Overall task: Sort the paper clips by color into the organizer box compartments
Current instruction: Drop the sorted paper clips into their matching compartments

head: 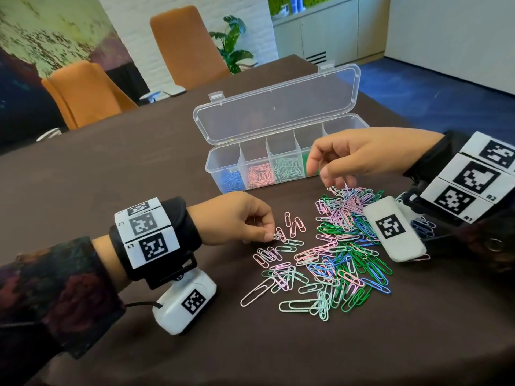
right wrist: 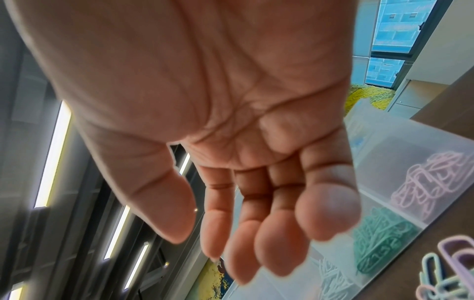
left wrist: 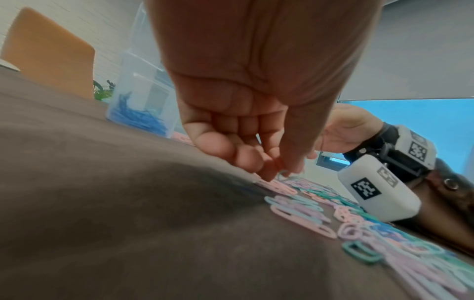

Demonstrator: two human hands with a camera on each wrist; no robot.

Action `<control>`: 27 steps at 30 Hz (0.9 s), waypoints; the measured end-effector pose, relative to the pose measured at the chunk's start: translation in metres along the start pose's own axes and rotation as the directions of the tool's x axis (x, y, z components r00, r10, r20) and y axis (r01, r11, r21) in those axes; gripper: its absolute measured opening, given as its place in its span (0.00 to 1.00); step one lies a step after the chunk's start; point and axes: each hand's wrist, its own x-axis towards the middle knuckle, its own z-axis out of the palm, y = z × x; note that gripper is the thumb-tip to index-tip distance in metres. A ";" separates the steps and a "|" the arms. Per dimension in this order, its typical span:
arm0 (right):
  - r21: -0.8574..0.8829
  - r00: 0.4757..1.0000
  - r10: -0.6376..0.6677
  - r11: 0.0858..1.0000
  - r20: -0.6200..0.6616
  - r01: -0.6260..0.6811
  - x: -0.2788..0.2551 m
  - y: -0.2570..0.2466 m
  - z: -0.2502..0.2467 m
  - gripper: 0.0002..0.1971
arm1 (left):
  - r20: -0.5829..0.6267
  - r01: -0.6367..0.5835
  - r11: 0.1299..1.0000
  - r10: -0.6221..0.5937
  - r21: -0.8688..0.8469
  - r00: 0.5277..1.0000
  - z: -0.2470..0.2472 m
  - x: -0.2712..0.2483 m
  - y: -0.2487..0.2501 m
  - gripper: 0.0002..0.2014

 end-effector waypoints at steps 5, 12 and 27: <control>0.017 1.000 0.003 1.000 -0.004 -0.003 0.001 0.001 0.000 0.08 | 0.076 0.107 0.982 -0.096 -0.155 0.992 -0.001 0.000 -0.004 0.05; 0.017 1.000 0.005 1.000 0.001 -0.005 0.000 0.001 -0.001 0.07 | 0.037 0.069 0.955 -0.061 -0.288 0.997 -0.003 0.002 0.001 0.07; 0.046 0.997 -0.042 0.998 -0.057 0.045 0.002 0.001 -0.001 0.07 | 0.100 0.087 0.429 0.006 -0.899 0.995 0.003 0.010 0.008 0.17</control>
